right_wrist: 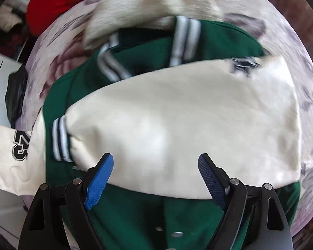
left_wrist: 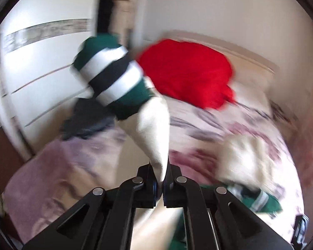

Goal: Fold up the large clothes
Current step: 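Grasp the other sleeve cuff with the left gripper and lift it, then lay the held sleeve across the jacket front and open the left gripper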

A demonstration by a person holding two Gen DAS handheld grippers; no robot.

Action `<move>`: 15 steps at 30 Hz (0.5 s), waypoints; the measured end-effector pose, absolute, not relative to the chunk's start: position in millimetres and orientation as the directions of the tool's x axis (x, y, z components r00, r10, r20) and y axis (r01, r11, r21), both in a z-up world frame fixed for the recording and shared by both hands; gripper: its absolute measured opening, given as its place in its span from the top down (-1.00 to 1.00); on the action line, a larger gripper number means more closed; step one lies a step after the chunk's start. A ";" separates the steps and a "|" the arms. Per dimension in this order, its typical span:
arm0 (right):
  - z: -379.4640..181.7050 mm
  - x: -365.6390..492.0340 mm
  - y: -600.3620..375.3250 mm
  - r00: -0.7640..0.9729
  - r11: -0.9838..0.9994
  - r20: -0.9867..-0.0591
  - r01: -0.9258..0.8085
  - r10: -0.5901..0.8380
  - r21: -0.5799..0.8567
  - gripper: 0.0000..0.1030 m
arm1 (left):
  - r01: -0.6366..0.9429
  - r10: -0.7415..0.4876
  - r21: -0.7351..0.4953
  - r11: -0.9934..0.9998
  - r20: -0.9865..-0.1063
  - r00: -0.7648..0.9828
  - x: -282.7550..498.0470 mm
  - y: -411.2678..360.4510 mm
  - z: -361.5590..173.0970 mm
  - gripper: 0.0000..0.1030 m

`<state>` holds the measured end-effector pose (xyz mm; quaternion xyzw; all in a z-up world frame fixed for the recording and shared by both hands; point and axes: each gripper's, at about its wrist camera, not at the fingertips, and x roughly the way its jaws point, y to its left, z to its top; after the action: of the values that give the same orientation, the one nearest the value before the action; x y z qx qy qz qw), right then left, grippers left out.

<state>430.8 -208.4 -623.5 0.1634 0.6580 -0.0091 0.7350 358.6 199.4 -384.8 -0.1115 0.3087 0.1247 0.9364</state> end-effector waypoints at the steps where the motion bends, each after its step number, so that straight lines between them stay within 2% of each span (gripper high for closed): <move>1: -625.5 426.4 -227.6 0.131 0.942 -0.971 0.248 0.200 0.228 -0.65 | -0.256 0.121 -0.133 0.957 -0.620 0.775 364.4 168.9 -388.7 0.97; 5: -635.6 408.0 -305.3 0.123 0.914 -0.972 0.332 0.201 0.231 -0.65 | -0.068 -0.052 -0.146 0.987 -0.687 0.725 383.2 42.3 -417.0 0.97; 9: -646.5 382.5 -394.3 0.116 0.868 -0.973 0.440 0.201 0.232 -0.65 | 0.087 -0.166 -0.143 0.986 -0.762 0.626 393.9 -63.9 -459.0 0.97; 12: -655.7 359.6 -456.6 0.111 0.832 -0.974 0.507 0.195 0.225 -0.65 | 0.168 -0.192 -0.120 0.978 -0.826 0.530 397.4 -130.6 -503.2 0.97; 14: -660.4 346.6 -482.9 0.103 0.816 -0.976 0.536 0.192 0.217 -0.65 | 0.205 -0.161 -0.078 0.976 -0.888 0.430 400.9 -165.4 -540.7 0.95; 15: -663.5 340.0 -496.4 0.099 0.807 -0.975 0.548 0.199 0.220 -0.65 | 0.209 -0.133 -0.051 0.977 -0.906 0.402 402.2 -177.8 -550.4 0.88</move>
<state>340.0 -496.4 -663.5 0.2833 0.6591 -0.1276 0.6849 402.2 -177.8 -550.4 0.0354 0.5372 -0.1022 0.8365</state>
